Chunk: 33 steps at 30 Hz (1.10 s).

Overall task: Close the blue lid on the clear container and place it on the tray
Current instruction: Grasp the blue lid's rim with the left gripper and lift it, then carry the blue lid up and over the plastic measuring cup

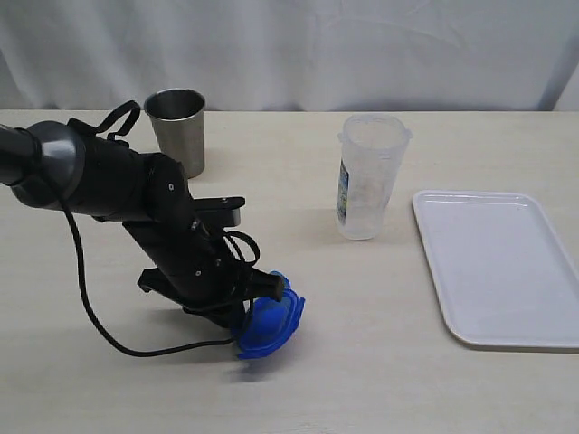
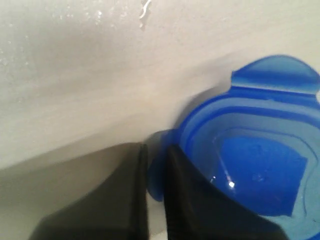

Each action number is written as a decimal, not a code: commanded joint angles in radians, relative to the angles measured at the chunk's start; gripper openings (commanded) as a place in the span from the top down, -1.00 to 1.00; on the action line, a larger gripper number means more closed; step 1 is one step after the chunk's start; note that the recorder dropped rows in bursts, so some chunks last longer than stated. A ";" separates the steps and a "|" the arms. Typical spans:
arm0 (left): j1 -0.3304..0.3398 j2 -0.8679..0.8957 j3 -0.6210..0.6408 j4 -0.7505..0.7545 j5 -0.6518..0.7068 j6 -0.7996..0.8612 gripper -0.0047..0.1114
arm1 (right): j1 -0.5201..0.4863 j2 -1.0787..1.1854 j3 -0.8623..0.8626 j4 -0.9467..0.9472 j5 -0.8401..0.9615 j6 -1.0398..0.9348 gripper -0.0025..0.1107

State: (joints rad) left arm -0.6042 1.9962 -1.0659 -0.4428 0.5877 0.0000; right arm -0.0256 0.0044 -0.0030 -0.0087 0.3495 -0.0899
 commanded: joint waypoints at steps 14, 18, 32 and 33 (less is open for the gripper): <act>-0.002 -0.127 0.005 0.041 -0.080 0.222 0.92 | -0.007 -0.004 0.003 -0.006 -0.004 0.001 0.88; -0.002 -0.163 0.005 0.057 -0.114 0.285 0.92 | -0.007 -0.004 0.003 -0.006 -0.004 0.001 0.88; -0.002 -0.373 0.005 0.463 -0.302 0.311 0.92 | -0.007 -0.004 0.003 -0.006 -0.004 0.001 0.88; -0.002 -0.384 0.005 0.482 -0.325 0.311 0.92 | -0.007 -0.004 0.003 -0.006 -0.004 0.001 0.88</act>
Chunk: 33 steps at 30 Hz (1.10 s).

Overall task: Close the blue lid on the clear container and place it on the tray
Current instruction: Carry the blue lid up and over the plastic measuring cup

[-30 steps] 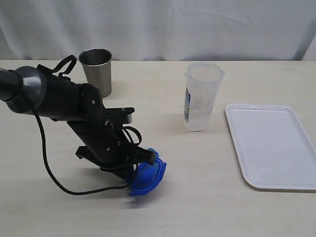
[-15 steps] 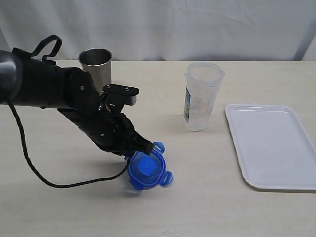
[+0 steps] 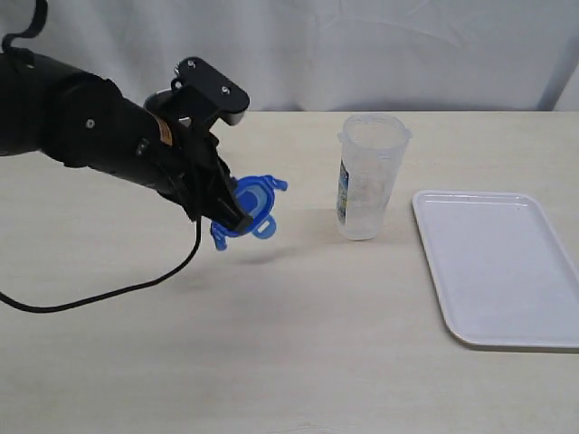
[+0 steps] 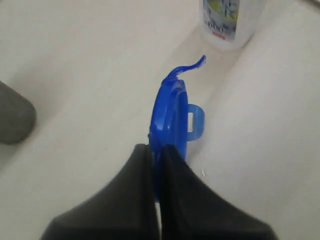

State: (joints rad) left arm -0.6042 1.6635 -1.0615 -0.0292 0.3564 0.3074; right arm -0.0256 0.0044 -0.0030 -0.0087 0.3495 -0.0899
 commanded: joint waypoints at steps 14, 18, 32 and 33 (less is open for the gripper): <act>-0.002 -0.059 -0.166 0.220 -0.367 0.006 0.92 | -0.007 -0.004 0.003 -0.006 -0.004 0.001 0.88; -0.002 0.017 -0.274 0.266 -0.356 0.010 0.92 | -0.007 -0.004 0.003 -0.006 -0.004 0.001 0.88; -0.002 0.337 -0.648 0.700 -0.164 0.004 0.92 | -0.007 -0.004 0.003 -0.006 -0.004 0.001 0.88; -0.002 0.352 -0.668 0.719 -0.160 0.002 0.92 | -0.007 -0.004 0.003 -0.006 -0.004 0.001 0.88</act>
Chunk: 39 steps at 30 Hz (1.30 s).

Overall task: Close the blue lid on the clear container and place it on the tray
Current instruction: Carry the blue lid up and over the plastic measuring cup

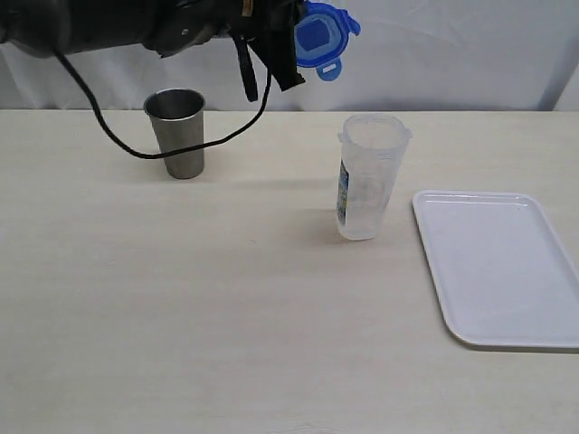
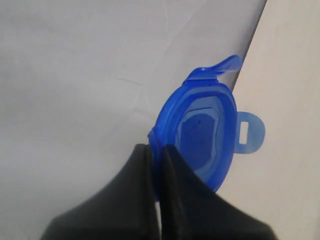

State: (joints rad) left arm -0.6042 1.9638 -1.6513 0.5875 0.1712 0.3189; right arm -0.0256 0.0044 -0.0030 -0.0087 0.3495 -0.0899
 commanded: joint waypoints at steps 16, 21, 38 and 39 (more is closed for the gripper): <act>-0.144 0.150 -0.167 0.439 0.135 -0.135 0.92 | -0.007 -0.004 0.003 -0.006 -0.004 0.001 0.88; -0.183 0.150 -0.167 0.560 0.203 -0.268 0.92 | -0.007 -0.004 0.003 -0.006 -0.004 0.001 0.88; -0.244 0.152 -0.167 0.547 0.306 -0.294 0.92 | -0.007 -0.004 0.003 -0.006 -0.004 0.001 0.88; -0.258 0.152 -0.167 0.542 0.324 -0.297 0.92 | -0.007 -0.004 0.003 -0.006 -0.004 0.001 0.88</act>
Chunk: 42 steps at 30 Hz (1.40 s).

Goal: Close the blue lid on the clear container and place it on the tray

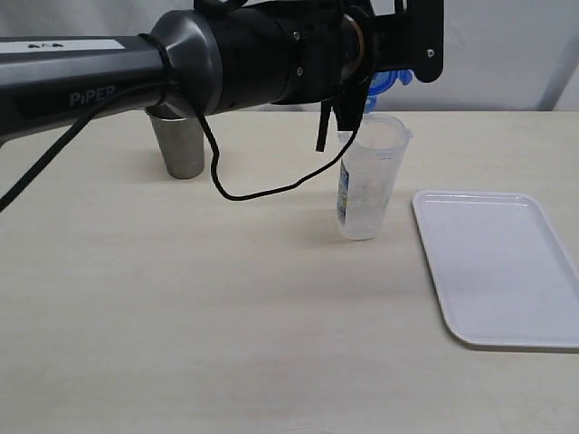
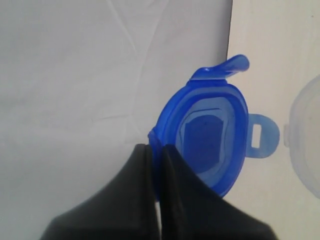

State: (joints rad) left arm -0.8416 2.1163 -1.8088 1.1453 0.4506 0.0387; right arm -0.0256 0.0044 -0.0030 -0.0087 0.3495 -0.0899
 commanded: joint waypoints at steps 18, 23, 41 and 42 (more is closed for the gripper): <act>-0.052 0.011 -0.010 -0.009 0.090 -0.021 0.92 | -0.007 -0.004 0.003 -0.006 -0.004 0.001 0.88; -0.054 0.011 -0.010 0.002 0.071 -0.023 0.92 | -0.007 -0.004 0.003 -0.006 -0.004 0.001 0.88; -0.065 0.011 -0.010 0.045 0.114 -0.063 0.92 | -0.007 -0.004 0.003 -0.006 -0.004 0.001 0.88; -0.067 0.011 -0.010 0.048 0.114 -0.063 0.92 | -0.007 -0.004 0.003 -0.006 -0.004 0.001 0.88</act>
State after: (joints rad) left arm -0.8967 2.1294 -1.8088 1.1858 0.5566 -0.0074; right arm -0.0256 0.0044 -0.0030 -0.0087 0.3495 -0.0899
